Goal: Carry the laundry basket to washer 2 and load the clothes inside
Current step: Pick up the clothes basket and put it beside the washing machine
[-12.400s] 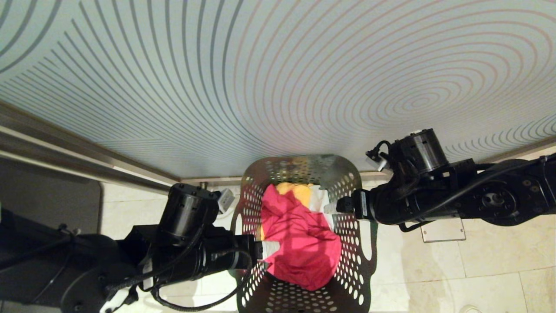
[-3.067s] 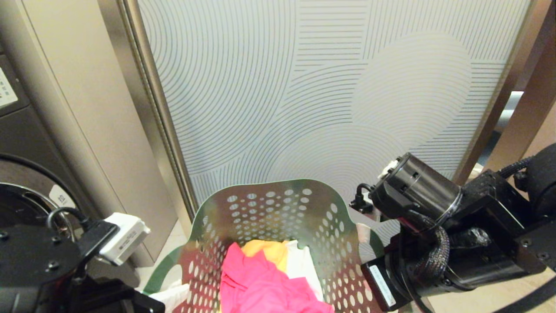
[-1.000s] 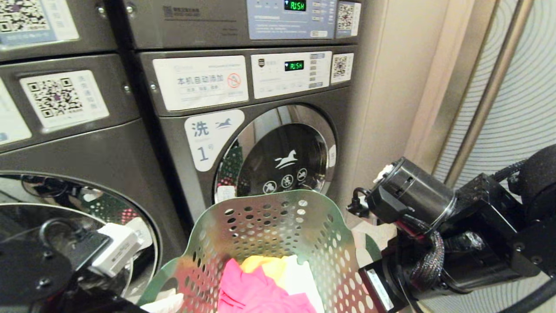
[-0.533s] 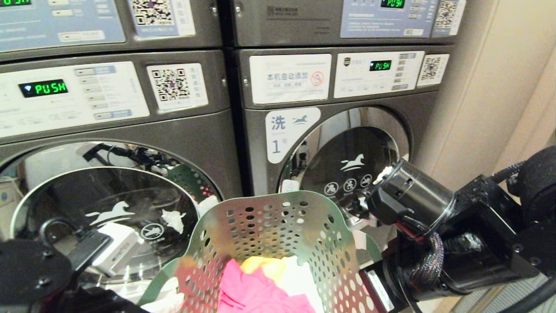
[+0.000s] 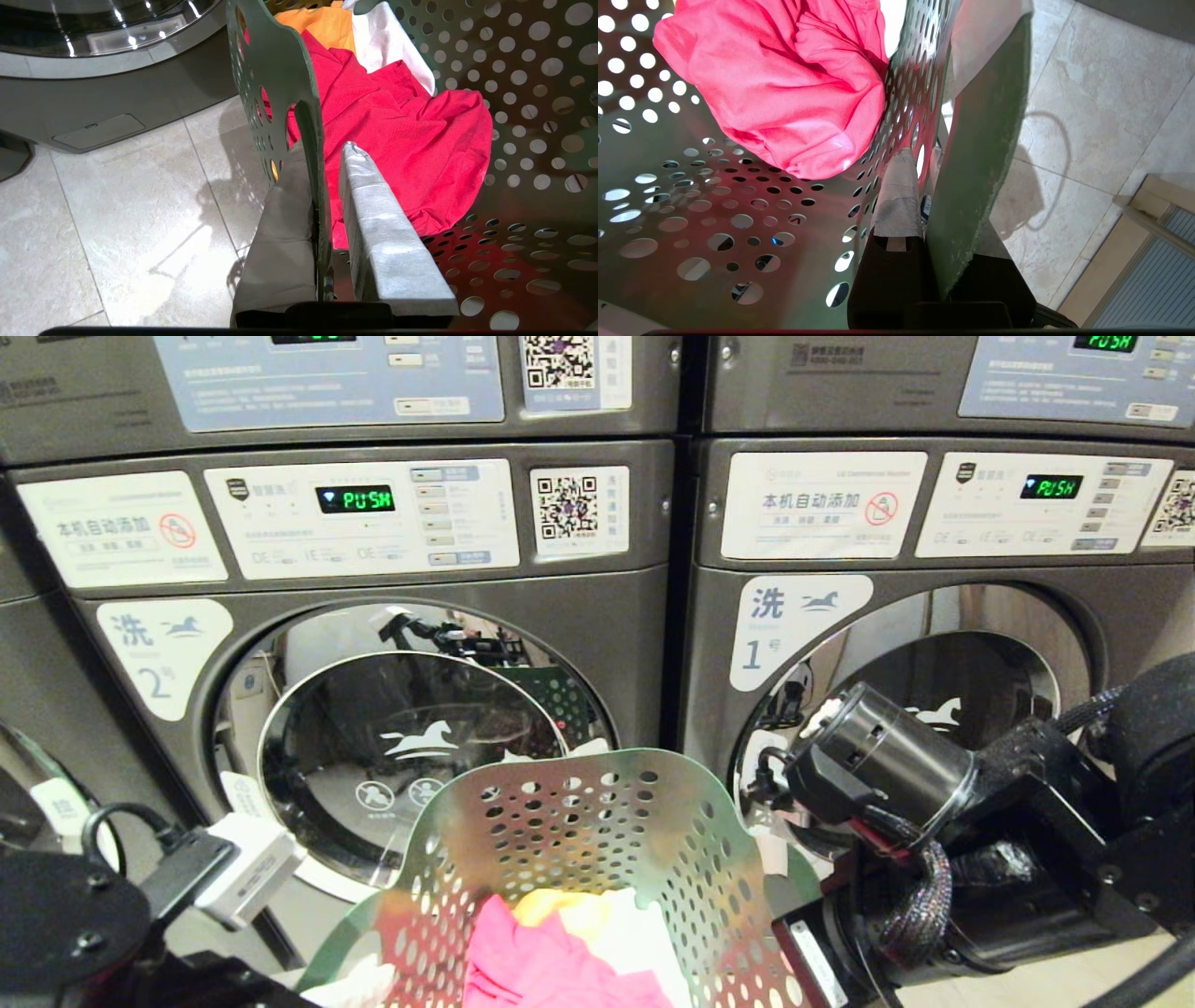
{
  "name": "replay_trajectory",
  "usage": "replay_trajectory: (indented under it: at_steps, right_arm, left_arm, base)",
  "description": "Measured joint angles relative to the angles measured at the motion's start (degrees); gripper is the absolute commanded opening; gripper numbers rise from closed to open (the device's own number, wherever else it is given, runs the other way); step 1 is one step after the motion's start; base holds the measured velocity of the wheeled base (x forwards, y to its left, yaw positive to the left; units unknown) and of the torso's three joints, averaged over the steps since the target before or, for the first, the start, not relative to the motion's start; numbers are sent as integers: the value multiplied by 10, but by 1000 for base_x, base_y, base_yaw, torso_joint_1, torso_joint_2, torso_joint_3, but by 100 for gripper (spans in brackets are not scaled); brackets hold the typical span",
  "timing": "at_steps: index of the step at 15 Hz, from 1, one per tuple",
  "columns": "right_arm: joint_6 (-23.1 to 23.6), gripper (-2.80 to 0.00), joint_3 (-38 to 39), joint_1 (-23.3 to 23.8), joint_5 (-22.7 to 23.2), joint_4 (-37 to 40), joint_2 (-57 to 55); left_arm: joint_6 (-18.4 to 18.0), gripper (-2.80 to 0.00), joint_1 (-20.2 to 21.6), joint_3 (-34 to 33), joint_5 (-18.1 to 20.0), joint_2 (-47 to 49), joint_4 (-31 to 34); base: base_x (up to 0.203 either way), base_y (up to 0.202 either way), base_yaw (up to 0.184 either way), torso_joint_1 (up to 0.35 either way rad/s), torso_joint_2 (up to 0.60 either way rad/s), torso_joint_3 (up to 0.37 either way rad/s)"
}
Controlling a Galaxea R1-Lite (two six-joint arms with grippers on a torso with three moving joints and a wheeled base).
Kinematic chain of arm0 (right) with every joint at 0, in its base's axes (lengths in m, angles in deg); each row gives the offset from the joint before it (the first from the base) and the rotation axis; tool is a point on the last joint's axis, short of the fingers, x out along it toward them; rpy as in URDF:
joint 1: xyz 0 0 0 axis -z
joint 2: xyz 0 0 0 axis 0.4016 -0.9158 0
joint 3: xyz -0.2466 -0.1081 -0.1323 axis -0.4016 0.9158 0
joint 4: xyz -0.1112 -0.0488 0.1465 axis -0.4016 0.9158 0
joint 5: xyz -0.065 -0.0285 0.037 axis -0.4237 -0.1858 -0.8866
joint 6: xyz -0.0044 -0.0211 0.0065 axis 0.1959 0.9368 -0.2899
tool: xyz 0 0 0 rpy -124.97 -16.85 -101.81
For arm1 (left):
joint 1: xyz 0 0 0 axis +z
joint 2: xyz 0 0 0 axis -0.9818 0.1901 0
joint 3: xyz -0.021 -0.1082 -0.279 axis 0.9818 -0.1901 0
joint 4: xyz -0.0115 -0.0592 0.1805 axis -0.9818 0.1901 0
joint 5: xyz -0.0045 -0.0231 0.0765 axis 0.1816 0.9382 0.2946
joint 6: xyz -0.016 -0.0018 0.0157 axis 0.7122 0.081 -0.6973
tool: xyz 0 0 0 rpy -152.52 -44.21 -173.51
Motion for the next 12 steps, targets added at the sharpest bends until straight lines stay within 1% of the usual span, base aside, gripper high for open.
replay_trajectory:
  at_steps: [9, 12]
  right_arm:
    - [-1, -280, 7, 0, -1, 0, 7]
    - [-2, -280, 7, 0, 0, 1, 9]
  left_arm:
    - [0, -280, 0, -1, -1, -3, -1]
    - [0, -280, 0, -1, -1, -3, 0]
  base:
    - [0, 0, 0, 0, 0, 0]
    - [-173, 0, 4, 5, 3, 2]
